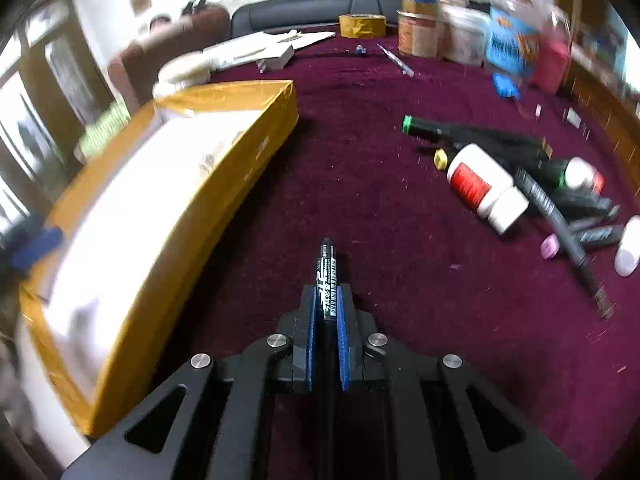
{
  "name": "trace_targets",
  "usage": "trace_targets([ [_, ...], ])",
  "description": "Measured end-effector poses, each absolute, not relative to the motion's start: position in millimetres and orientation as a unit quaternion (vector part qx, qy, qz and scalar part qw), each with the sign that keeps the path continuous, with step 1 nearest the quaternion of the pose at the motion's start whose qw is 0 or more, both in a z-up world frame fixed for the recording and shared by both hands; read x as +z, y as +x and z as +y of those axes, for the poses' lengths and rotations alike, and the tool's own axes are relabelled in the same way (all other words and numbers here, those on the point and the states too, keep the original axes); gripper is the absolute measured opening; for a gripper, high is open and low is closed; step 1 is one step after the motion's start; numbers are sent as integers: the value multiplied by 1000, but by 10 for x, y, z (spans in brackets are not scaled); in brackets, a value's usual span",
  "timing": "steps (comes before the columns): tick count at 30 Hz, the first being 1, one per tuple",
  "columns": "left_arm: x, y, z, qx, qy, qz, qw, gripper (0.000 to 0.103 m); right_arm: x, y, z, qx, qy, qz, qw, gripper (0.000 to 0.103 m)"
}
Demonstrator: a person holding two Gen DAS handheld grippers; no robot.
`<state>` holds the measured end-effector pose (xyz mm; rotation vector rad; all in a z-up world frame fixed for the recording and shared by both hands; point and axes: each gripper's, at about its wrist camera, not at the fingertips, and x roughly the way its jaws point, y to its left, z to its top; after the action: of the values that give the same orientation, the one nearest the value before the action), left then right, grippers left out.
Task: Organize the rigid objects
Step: 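Grasp a black marker with the right gripper and place it in the tray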
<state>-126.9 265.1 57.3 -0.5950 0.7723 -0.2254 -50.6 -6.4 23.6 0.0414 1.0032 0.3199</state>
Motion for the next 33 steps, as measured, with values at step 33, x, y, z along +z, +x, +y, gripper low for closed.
trace_targets([
  [33, 456, -1509, 3385, -57, -340, 349, 871, 45, 250, 629, 1248, 206, 116, 541, 807, 9],
])
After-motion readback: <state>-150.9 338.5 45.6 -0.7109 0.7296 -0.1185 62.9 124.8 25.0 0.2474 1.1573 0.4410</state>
